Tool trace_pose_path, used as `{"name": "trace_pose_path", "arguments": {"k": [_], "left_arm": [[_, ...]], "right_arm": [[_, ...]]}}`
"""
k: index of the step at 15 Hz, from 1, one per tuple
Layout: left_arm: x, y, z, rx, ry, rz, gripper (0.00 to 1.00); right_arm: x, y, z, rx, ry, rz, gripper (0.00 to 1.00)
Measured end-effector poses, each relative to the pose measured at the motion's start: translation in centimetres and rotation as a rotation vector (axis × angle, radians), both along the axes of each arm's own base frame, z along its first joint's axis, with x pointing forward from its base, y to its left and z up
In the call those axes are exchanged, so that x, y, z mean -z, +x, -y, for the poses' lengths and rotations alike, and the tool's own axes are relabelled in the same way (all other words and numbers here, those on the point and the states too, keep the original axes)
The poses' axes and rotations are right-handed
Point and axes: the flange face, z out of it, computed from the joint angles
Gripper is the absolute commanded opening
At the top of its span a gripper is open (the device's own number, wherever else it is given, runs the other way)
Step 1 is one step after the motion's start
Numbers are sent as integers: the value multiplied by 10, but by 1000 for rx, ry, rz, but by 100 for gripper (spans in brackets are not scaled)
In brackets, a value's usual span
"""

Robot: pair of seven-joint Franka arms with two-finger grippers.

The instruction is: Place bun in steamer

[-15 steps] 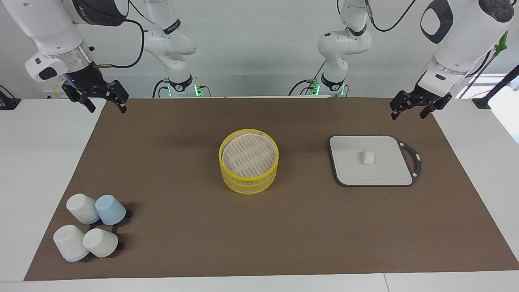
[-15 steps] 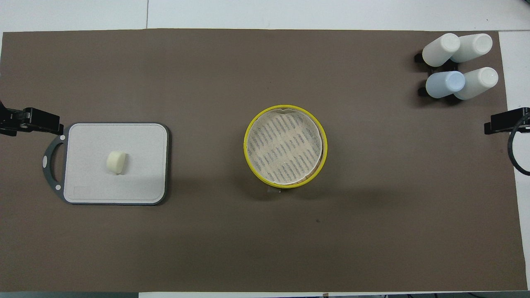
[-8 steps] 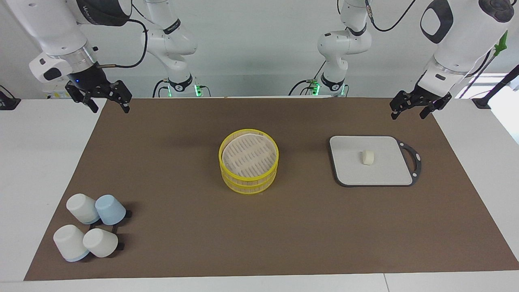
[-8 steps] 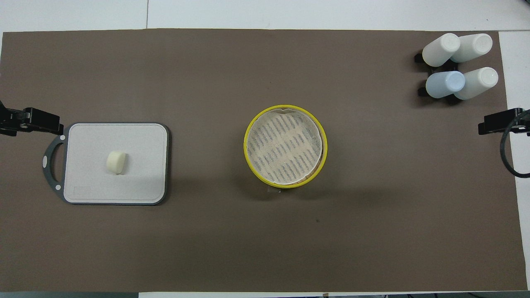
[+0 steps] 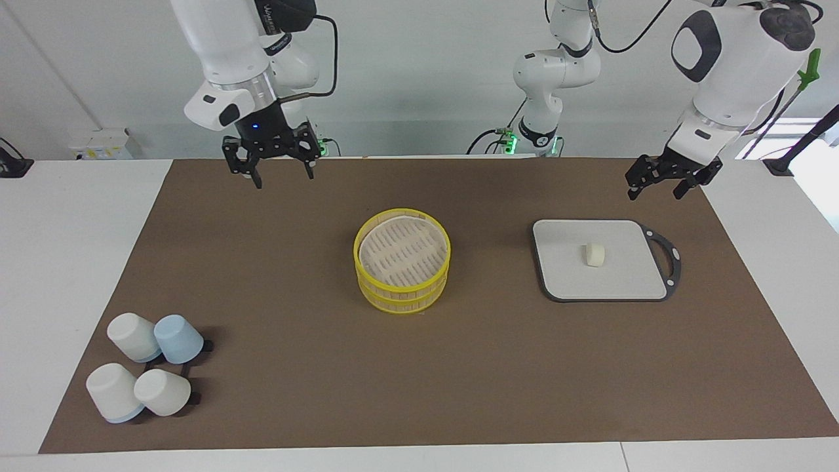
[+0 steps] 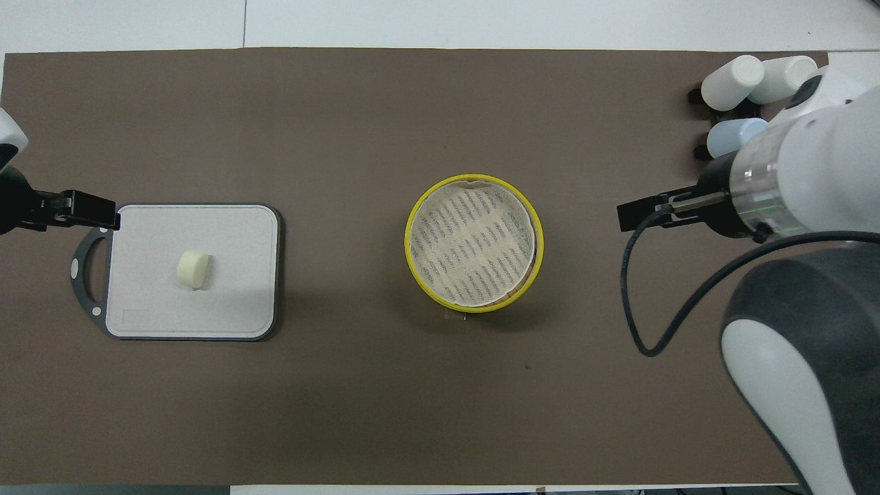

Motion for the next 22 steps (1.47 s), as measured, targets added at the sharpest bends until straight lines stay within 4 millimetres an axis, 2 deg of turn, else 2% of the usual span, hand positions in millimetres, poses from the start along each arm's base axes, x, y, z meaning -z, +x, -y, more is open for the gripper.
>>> {"name": "trace_pose_path", "arguments": {"k": [3, 7, 9, 10, 11, 14, 16, 20, 22], "left_arm": [[57, -11, -1, 38, 1, 2, 100], [115, -21, -3, 74, 2, 10, 100], [141, -27, -3, 91, 2, 19, 100], [155, -29, -3, 98, 1, 20, 100], [166, -30, -2, 103, 1, 18, 100], [192, -28, 0, 115, -2, 4, 100], [208, -27, 1, 125, -3, 23, 100], [231, -31, 1, 143, -4, 27, 100], [235, -31, 1, 146, -5, 27, 100]], "right_arm": [[26, 0, -73, 70, -5, -29, 100], [64, -18, -193, 112, -66, -39, 100], [90, -31, -239, 151, -81, -36, 100], [102, -33, -255, 157, -86, -31, 100], [112, -32, -263, 158, -94, -27, 100], [141, -20, -262, 157, -122, -23, 100], [164, -20, -266, 143, -107, -10, 100], [182, -23, -273, 125, -52, 27, 100], [190, -24, -276, 117, -29, 42, 94]]}}
